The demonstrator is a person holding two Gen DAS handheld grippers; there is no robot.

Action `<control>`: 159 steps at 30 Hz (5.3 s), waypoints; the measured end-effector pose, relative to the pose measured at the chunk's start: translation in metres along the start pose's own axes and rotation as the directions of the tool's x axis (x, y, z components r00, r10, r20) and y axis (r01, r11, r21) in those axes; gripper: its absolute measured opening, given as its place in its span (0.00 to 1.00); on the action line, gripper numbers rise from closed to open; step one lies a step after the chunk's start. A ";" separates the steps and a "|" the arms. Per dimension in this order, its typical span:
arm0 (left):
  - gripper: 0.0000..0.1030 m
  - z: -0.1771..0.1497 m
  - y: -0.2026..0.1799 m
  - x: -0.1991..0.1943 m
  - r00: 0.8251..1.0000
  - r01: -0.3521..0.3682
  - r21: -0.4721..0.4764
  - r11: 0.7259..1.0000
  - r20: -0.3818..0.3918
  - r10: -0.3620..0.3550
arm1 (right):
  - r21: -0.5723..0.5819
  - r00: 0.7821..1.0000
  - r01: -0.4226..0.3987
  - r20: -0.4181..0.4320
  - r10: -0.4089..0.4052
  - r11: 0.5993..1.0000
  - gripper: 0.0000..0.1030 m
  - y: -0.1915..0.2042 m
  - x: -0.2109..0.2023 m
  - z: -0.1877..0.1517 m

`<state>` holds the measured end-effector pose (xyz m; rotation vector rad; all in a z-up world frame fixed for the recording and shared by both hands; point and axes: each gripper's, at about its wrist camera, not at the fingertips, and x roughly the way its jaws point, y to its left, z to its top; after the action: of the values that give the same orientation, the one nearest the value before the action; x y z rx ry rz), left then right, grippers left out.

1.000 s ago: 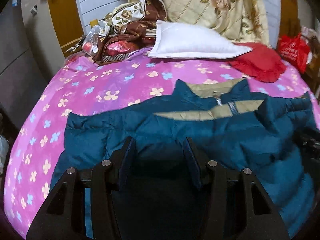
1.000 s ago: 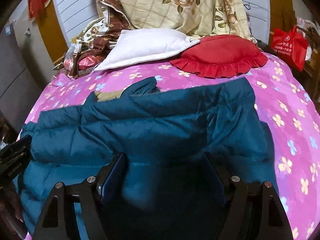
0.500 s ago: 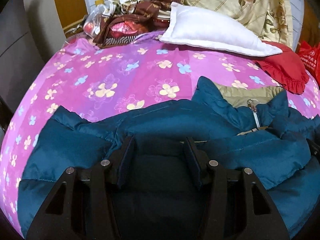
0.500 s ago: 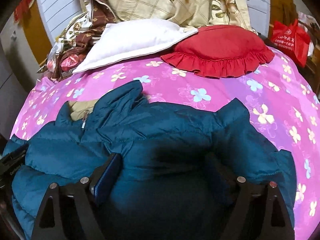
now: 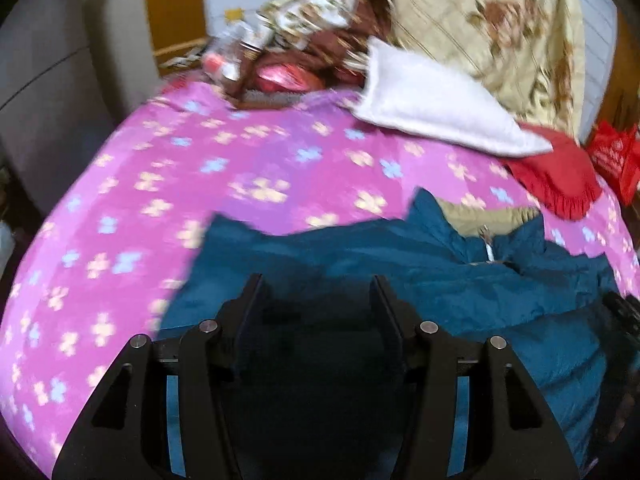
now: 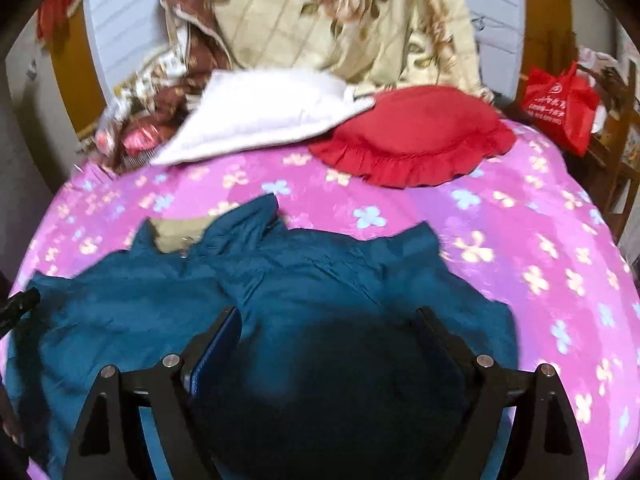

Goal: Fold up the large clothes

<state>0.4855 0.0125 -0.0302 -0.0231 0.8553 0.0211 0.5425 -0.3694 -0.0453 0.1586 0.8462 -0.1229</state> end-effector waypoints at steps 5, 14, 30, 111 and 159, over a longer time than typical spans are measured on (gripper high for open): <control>0.57 -0.017 0.055 0.006 0.997 -0.056 -0.082 0.995 -0.051 0.052 | 0.021 1.000 0.008 0.007 -0.008 1.000 0.84 -0.025 -0.026 -0.036; 0.73 -0.028 0.083 0.049 0.997 0.005 -0.161 0.987 -0.077 -0.017 | 0.177 0.999 -0.022 -0.020 0.026 0.984 0.88 -0.077 0.008 -0.054; 0.79 -0.027 0.100 0.022 0.992 0.091 -0.232 0.968 -0.062 -0.108 | 0.179 1.000 0.023 -0.021 -0.019 0.984 0.96 -0.077 -0.003 -0.050; 0.23 -0.111 0.070 -0.060 0.917 0.339 -0.128 0.932 -0.176 -0.357 | 0.311 0.905 -0.381 -0.066 0.420 0.871 0.29 -0.099 -0.064 -0.113; 0.48 -0.118 0.065 -0.063 0.979 0.107 -0.077 0.991 -0.166 -0.119 | 0.191 0.994 -0.113 0.018 0.111 0.975 0.61 -0.082 -0.171 -0.189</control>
<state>0.3528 0.0731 -0.0608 -0.1393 1.0228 -0.0593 0.2775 -0.4069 -0.0476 0.3867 0.8158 -0.0991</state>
